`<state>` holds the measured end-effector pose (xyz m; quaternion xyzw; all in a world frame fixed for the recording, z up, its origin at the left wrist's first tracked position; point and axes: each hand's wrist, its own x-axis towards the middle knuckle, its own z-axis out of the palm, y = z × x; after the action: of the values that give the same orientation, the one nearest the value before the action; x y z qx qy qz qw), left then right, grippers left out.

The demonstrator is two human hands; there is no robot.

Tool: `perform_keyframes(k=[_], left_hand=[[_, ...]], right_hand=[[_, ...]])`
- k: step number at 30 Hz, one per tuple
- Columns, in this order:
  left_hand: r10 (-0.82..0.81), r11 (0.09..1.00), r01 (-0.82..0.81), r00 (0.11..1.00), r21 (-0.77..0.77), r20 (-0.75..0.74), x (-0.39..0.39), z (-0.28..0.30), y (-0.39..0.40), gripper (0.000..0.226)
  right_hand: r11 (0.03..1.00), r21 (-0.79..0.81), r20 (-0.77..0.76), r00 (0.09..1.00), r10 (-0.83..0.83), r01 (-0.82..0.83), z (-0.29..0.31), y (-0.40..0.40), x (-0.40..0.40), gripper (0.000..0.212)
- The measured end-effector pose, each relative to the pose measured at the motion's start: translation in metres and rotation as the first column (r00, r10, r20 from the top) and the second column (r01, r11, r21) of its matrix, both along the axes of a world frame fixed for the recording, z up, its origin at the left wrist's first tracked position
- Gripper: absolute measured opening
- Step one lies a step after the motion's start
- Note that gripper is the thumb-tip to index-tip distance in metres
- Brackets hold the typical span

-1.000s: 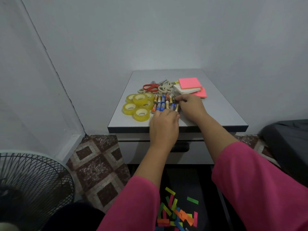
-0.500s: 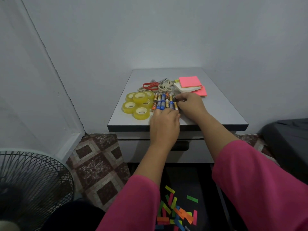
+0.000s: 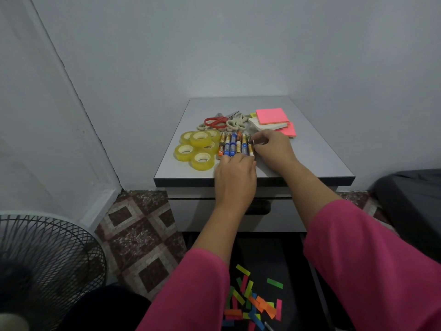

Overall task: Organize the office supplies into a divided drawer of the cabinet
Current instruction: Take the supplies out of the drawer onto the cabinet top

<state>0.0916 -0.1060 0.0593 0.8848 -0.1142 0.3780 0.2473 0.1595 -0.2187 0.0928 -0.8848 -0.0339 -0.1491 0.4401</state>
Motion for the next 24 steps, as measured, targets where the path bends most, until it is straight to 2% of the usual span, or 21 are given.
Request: perform_keyframes(k=[16,21,24], left_hand=[[-0.068,0.997,0.067,0.998,-0.03,-0.016,0.0,-0.002,0.005,0.015],[-0.145,0.988,0.145,0.989,-0.046,0.007,0.0,-0.003,0.011,0.017],[-0.184,0.982,0.188,0.974,-0.021,0.135,-0.014,-0.008,0.015,0.015]], right_hand=[[0.998,0.051,0.009,1.0,-0.026,0.025,0.002,0.0,-0.011,0.028],[0.997,0.067,0.085,0.996,-0.041,0.035,0.002,0.003,-0.031,0.026],[0.999,0.031,0.218,0.975,-0.046,0.04,-0.007,0.007,-0.057,0.024]])
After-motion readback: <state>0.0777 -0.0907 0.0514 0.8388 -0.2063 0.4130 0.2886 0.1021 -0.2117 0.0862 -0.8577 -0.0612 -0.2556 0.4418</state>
